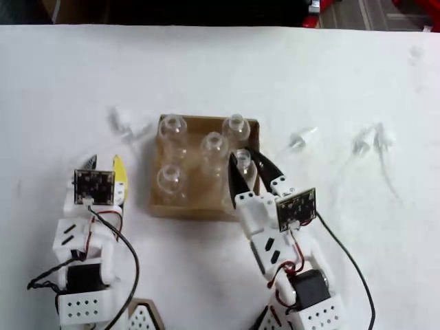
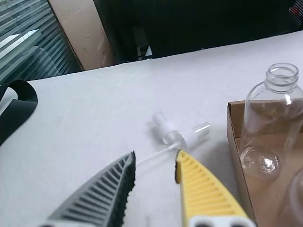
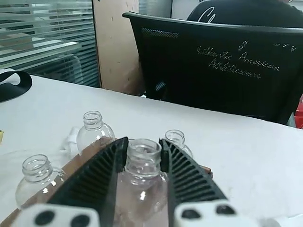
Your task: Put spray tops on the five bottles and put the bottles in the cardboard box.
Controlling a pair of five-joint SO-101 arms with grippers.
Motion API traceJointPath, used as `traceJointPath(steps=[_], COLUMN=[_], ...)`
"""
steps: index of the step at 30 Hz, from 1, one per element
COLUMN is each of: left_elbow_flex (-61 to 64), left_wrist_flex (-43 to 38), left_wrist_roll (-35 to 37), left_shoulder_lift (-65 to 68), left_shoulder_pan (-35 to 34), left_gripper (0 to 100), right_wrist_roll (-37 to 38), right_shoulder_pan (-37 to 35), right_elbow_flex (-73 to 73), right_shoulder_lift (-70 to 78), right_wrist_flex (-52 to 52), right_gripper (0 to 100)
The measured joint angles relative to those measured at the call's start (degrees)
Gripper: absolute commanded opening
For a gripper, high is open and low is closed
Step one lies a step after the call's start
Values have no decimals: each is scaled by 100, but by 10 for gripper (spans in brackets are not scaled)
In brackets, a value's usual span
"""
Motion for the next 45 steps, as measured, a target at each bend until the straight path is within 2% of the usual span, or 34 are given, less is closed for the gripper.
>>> traceJointPath(steps=[9, 18, 22, 32, 37, 45], left_elbow_flex=[0, 0, 0, 0, 0, 0], left_wrist_flex=[0, 0, 0, 0, 0, 0], left_wrist_roll=[0, 0, 0, 0, 0, 0], left_shoulder_lift=[0, 0, 0, 0, 0, 0], left_shoulder_pan=[0, 0, 9, 18, 18, 18], left_gripper=[131, 131, 131, 131, 131, 131], right_wrist_roll=[0, -9, -9, -9, -9, -9], right_shoulder_pan=[-35, 123, 132, 114, 123, 158], right_elbow_flex=[26, 26, 26, 26, 26, 26], right_shoulder_lift=[105, 141, 659, 2567, 2760, 2418], right_wrist_flex=[-1398, -1538, -1609, -3077, -3051, -2207], right_gripper=[16, 17, 17, 17, 17, 21])
